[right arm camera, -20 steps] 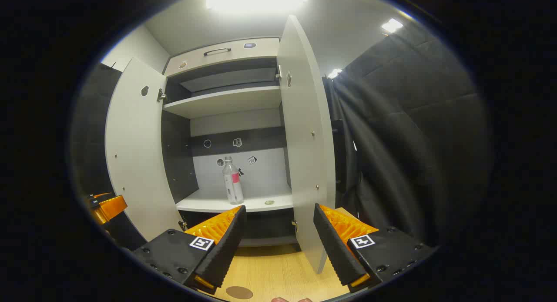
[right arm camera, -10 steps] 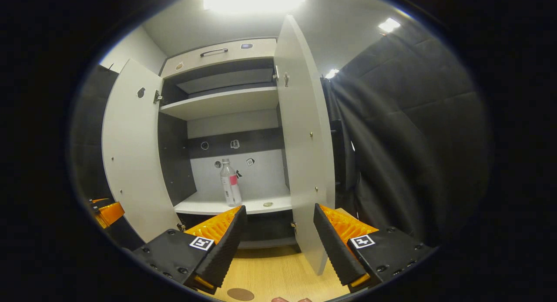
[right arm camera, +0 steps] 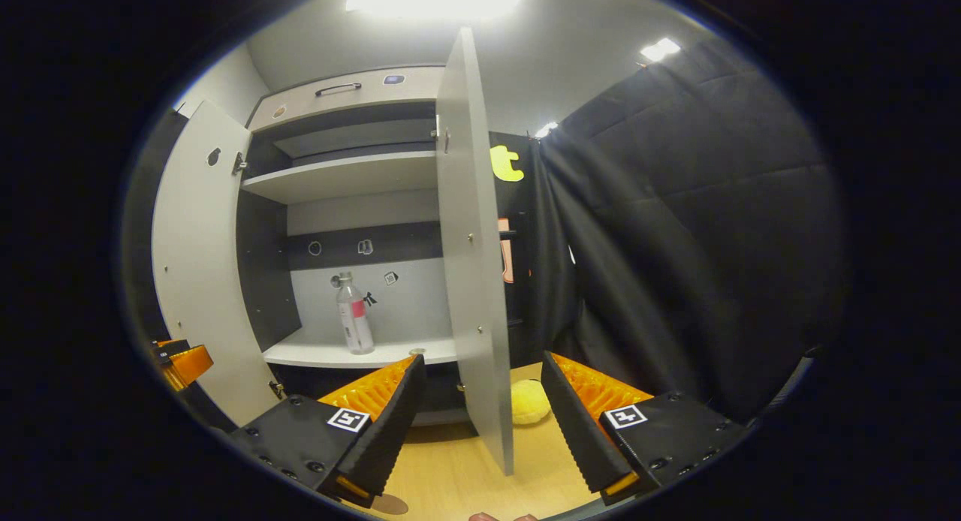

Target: Grasp the bottle in the cabinet with the left hand and place it on the coaster, then close the right door with the right hand and the left door with the left hand.

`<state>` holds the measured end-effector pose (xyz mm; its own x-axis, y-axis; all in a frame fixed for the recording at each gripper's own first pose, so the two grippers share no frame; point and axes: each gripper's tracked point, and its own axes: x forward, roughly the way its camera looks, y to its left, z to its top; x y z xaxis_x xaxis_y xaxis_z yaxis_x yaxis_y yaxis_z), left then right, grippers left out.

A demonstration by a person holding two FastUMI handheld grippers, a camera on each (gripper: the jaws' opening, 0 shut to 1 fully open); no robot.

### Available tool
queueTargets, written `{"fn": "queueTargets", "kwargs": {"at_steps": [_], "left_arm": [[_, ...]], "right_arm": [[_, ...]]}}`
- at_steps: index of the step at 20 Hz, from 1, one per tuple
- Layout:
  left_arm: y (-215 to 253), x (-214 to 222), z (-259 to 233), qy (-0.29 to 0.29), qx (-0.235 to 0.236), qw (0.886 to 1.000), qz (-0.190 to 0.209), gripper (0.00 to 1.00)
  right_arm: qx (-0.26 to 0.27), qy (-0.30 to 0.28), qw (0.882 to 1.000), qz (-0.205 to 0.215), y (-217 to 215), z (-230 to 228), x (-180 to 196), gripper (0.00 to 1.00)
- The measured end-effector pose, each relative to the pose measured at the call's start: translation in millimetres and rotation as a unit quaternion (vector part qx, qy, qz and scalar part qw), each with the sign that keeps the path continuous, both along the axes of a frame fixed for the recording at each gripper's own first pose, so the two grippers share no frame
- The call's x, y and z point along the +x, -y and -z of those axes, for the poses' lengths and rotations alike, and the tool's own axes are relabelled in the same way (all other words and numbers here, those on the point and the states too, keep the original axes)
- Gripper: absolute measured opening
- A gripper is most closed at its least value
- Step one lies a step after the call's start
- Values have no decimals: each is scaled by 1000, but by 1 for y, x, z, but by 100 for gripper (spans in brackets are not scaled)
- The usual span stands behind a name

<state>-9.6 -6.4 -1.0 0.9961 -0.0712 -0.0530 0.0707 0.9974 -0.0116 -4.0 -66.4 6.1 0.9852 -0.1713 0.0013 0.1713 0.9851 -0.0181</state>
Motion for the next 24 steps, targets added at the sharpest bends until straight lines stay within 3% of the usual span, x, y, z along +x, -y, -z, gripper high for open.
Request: {"fn": "queueTargets", "kwargs": {"at_steps": [10, 24], "left_arm": [[4, -1, 4, -9, 9, 1000, 25, 92], [9, -3, 4, -43, -9, 999, 22, 92]], "right_arm": [[13, -1, 995, 98, 95, -10, 6, 98], [12, 28, 988, 152, 173, -24, 42, 98]]}}
